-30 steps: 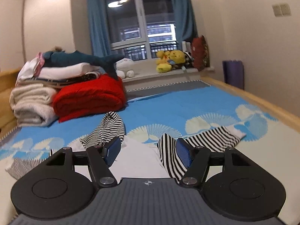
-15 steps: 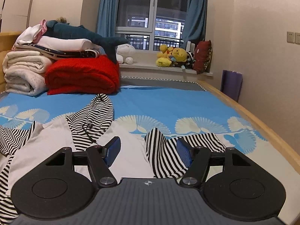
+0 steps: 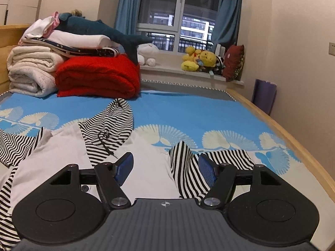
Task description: Fold small clothes
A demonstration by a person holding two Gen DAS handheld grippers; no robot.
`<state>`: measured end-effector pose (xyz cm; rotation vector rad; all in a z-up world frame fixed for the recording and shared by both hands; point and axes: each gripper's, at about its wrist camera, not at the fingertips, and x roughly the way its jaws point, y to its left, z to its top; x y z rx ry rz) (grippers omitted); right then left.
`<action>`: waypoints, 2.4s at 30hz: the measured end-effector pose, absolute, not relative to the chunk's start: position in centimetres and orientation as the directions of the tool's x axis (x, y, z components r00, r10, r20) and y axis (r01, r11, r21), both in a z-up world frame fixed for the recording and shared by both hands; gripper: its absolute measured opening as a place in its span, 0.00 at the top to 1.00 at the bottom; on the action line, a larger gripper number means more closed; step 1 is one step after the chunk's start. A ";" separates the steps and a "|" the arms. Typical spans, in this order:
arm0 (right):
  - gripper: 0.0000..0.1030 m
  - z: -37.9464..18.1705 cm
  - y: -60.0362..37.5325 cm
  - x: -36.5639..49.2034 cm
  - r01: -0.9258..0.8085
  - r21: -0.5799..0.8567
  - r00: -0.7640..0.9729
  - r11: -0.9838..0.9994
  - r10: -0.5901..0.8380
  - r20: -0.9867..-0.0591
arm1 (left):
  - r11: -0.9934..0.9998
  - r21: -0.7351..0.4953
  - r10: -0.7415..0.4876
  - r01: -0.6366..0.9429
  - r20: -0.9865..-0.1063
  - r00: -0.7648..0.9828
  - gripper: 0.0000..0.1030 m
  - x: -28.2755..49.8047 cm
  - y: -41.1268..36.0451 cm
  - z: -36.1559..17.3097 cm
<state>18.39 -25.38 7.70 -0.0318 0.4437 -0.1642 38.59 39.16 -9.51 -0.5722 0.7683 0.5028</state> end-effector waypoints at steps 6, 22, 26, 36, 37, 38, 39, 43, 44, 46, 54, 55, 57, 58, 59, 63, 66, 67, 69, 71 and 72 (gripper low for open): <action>0.32 7.4 -25.4 19.5 0.175 -0.084 0.871 0.981 -0.194 -0.451 | 0.724 -0.320 0.194 -0.611 -0.755 0.626 0.96 39.4 38.5 -9.4; 0.23 6.2 -25.8 35.1 0.244 0.109 0.795 0.964 -0.134 -0.592 | 0.938 -0.338 -0.113 -0.074 -0.502 0.857 0.96 38.8 14.0 6.6; 0.23 5.7 -29.8 35.3 0.344 0.139 0.753 0.928 -0.185 -0.631 | 0.860 -0.407 -0.504 0.307 -0.587 0.633 0.80 38.5 0.7 5.5; 0.55 5.0 -36.6 35.9 0.438 0.273 0.712 0.856 -0.146 -0.687 | 0.956 -0.285 -0.261 0.071 -0.715 0.649 0.77 40.0 -0.7 8.5; 0.64 4.6 -36.7 36.2 0.433 0.323 0.712 0.841 -0.100 -0.695 | 0.959 -0.280 -0.236 0.038 -0.719 0.653 0.73 39.9 0.3 8.8; 0.67 4.1 -36.7 36.4 0.428 0.368 0.709 0.825 -0.054 -0.703 | 0.957 -0.289 -0.220 0.006 -0.715 0.664 0.71 39.6 1.5 9.1; 0.67 3.7 -36.6 36.5 0.425 0.398 0.703 0.813 -0.019 -0.711 | 0.954 -0.298 -0.204 -0.022 -0.703 0.681 0.66 39.3 2.6 9.0; 0.66 0.8 -35.3 37.0 0.456 0.422 0.621 0.784 0.059 -0.781 | 0.968 -0.218 -0.081 -0.125 -0.742 0.666 0.66 38.8 5.8 5.7; 0.66 -0.3 -35.0 37.1 0.480 0.407 0.584 0.777 0.063 -0.809 | 0.966 -0.196 -0.053 -0.166 -0.786 0.616 0.66 39.5 6.3 4.7; 0.61 -2.6 -34.6 37.4 0.515 0.385 0.505 0.766 0.092 -0.858 | 0.950 -0.242 -0.083 -0.197 -0.804 0.588 0.66 41.0 7.4 3.7; 0.58 -6.7 -34.5 38.7 0.630 0.351 0.414 0.693 0.083 -0.907 | 0.973 -0.167 -0.033 -0.158 -0.782 0.623 0.66 42.8 8.8 4.6; 0.58 -6.8 -34.4 38.8 0.629 0.346 0.419 0.696 0.071 -0.905 | 0.973 -0.161 -0.026 -0.165 -0.788 0.615 0.66 43.1 9.2 4.3; 0.67 -6.6 -34.0 38.9 0.616 0.334 0.442 0.714 0.038 -0.896 | 0.978 -0.120 0.008 -0.170 -0.795 0.606 0.66 43.0 9.6 3.9; 0.90 -6.4 -33.8 38.9 0.607 0.334 0.459 0.721 0.026 -0.888 | 0.982 -0.095 0.023 -0.165 -0.801 0.599 0.66 43.1 9.6 3.7; 0.98 -6.2 -33.7 38.9 0.600 0.338 0.477 0.725 0.015 -0.879 | 0.985 -0.078 0.030 -0.157 -0.805 0.592 0.66 43.1 9.5 3.3; 0.97 -2.5 -33.7 38.0 0.551 0.420 0.604 0.721 0.002 -0.797 | 0.991 -0.078 -0.003 -0.107 -0.819 0.573 0.66 42.7 9.3 2.5; 0.97 0.5 -33.6 37.2 0.460 0.409 0.720 0.788 -0.062 -0.691 | 0.994 -0.081 -0.031 -0.068 -0.838 0.546 0.66 42.5 8.6 1.2; 0.97 0.4 -34.0 37.2 0.480 0.391 0.705 0.785 -0.080 -0.705 | 0.994 -0.088 -0.044 -0.059 -0.849 0.526 0.66 42.4 8.4 0.5; 0.95 -1.8 -35.1 37.7 0.545 0.358 0.592 0.758 -0.046 -0.805 | 0.993 -0.111 -0.076 -0.046 -0.876 0.477 0.66 42.4 8.0 -1.1; 0.93 -5.2 -35.7 38.1 0.615 0.290 0.407 0.734 0.019 -0.913 | 0.991 -0.122 -0.092 -0.045 -0.901 0.424 0.66 42.2 7.7 -2.7; 0.92 -6.1 -36.1 37.5 0.663 0.266 0.364 0.700 0.010 -0.931 | 0.991 -0.123 -0.095 -0.045 -0.910 0.405 0.66 42.0 7.7 -3.3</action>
